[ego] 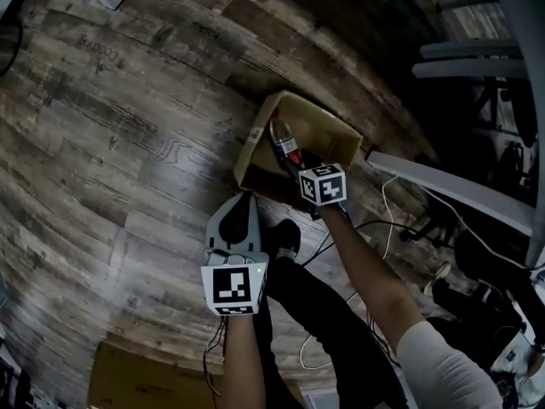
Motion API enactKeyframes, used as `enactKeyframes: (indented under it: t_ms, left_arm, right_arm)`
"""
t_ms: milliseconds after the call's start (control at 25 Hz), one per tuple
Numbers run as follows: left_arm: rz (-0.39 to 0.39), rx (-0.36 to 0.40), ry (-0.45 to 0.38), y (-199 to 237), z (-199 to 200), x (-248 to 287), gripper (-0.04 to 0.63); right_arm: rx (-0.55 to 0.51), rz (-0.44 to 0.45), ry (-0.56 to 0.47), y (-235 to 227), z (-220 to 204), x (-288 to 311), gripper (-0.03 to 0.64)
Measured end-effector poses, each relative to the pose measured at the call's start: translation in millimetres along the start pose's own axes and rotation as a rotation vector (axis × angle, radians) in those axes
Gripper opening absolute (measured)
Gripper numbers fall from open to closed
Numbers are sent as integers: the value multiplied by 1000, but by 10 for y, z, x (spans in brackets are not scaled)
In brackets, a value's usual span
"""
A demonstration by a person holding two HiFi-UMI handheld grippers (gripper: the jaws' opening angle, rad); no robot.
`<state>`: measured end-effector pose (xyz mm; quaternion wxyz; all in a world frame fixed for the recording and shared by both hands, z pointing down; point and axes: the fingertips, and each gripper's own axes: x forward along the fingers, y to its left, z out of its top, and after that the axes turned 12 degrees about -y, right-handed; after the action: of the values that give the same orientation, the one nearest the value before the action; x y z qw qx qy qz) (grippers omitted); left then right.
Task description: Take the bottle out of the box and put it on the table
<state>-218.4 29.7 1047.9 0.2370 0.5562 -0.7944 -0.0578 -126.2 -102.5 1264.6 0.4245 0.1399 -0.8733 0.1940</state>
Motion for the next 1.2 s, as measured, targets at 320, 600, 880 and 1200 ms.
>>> enactKeyframes:
  t_ms: [320,600,880,1200]
  left_arm:
    - [2,-24,27,-38,-264,-66,15]
    - [26,-51,33,146,-460,72,17]
    - [58,-46,34,352,-301,186,17]
    - [41,-72,66,263,-427,308,17]
  right_arm:
    - [-116,4,96,-179,-253,412,285]
    - [-70,-14,117,-329,-243,795,291]
    - [-79,-53,174,-508,-360,1046,307]
    - [-79,-62,270,-517,-582,1178,307]
